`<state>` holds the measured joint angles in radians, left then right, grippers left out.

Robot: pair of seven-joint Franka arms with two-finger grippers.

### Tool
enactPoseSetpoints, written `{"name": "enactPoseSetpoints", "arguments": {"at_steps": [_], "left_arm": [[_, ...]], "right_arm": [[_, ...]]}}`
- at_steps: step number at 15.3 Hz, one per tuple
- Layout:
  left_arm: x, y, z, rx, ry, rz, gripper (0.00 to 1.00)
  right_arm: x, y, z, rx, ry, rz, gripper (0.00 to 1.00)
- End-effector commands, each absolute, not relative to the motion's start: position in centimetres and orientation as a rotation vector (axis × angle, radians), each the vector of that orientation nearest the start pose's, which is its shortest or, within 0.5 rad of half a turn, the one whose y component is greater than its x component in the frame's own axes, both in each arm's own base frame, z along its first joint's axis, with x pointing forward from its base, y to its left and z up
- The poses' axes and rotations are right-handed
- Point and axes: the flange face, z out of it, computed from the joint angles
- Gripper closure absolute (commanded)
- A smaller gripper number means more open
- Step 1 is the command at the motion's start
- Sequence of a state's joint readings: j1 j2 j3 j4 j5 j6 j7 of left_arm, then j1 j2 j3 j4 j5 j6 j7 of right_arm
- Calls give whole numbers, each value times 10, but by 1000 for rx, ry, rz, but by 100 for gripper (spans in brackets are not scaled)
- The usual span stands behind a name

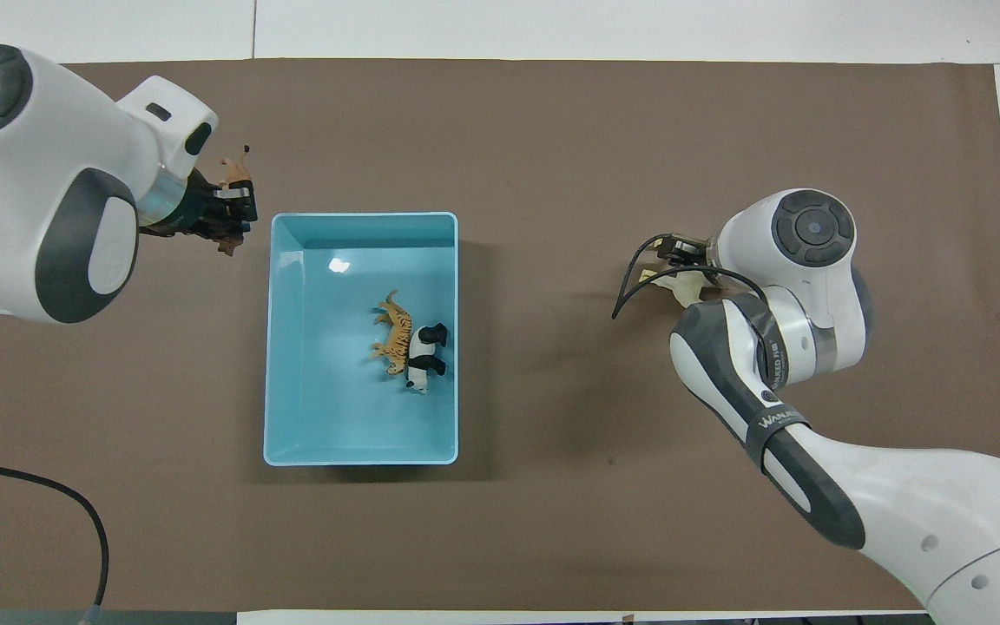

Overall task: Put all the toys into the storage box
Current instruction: 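Release the bear in the box while the right gripper grasps the horse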

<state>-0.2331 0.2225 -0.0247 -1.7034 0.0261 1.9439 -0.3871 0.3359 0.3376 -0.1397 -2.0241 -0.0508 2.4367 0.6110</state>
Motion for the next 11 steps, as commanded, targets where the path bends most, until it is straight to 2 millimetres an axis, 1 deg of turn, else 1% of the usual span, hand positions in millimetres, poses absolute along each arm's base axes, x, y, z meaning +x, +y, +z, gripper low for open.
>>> {"name": "enactPoseSetpoints", "arguments": {"at_steps": [1,2,3,4,5,6,7,8,9,10,11], "left_arm": [[564,-192,451,-3046,-224,-2,100],[548,-211,447,-3030,-251,4,100],[537,-225,444,-3020,-269,12,100],[530,-234,442,-3016,-274,17,100],[523,-242,439,-3013,-266,24,100],[517,-244,436,-3010,-260,31,100],[509,-240,428,-2996,-247,33,80],[502,-236,420,-2979,-219,12,17],[497,-232,414,-2978,-206,0,0],[497,-225,410,-2977,-208,4,0],[501,-216,410,-2976,-222,8,0]], "right_arm": [[591,121,289,-3114,551,-176,0],[591,121,287,-3105,543,-208,0],[588,120,278,-3094,536,-241,17],[582,124,271,-3082,519,-276,71],[581,127,270,-3066,529,-306,100],[581,129,270,-3062,563,-295,100],[582,129,271,-3062,580,-287,100],[582,129,272,-3067,582,-274,100],[586,130,278,-3079,582,-248,100],[594,131,290,-3098,585,-205,100],[601,133,308,-3112,586,-172,100]]}}
